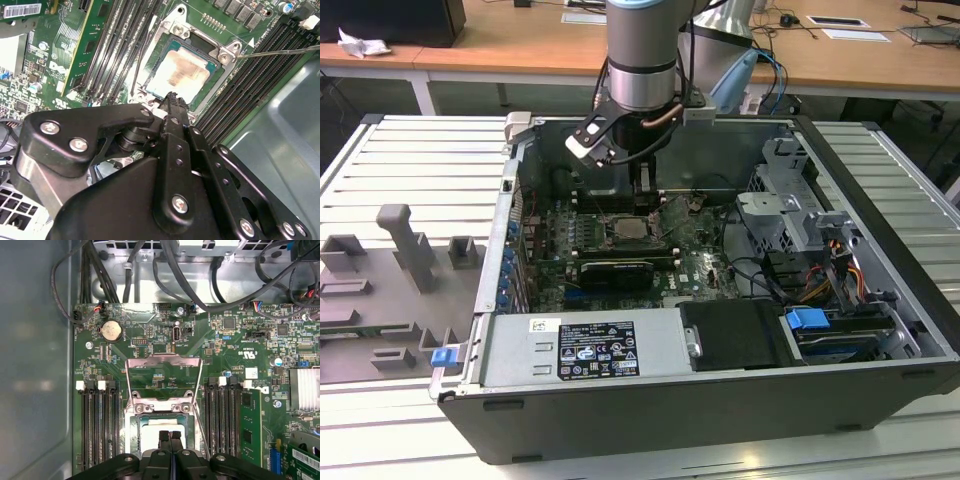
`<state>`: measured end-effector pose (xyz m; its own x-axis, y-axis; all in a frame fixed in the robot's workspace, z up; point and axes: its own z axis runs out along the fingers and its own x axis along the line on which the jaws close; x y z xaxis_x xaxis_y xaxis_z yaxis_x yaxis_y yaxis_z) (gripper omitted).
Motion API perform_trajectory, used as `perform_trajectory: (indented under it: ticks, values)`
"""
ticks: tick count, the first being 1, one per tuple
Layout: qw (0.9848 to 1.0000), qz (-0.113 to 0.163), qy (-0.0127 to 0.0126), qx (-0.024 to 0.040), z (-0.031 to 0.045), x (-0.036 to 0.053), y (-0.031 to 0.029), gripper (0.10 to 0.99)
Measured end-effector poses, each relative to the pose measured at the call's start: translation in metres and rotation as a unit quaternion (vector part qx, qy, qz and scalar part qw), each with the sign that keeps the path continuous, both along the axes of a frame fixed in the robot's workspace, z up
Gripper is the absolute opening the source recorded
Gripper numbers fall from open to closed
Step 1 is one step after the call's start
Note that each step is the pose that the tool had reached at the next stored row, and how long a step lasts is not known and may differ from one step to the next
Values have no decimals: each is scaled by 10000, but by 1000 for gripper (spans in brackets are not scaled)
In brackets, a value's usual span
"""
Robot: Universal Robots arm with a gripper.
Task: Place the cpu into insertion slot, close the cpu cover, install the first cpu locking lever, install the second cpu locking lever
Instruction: 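Close the cpu cover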
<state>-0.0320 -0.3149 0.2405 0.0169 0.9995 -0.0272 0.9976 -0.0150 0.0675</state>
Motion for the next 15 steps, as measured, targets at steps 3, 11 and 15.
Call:
perform_trajectory:
  ticks: [3,11,15]
  values:
    - [10000,0,0,-7,4,0,1,106]
    - [10000,0,0,-13,19,0,1,106]
    - [10000,0,0,-14,23,0,1,106]
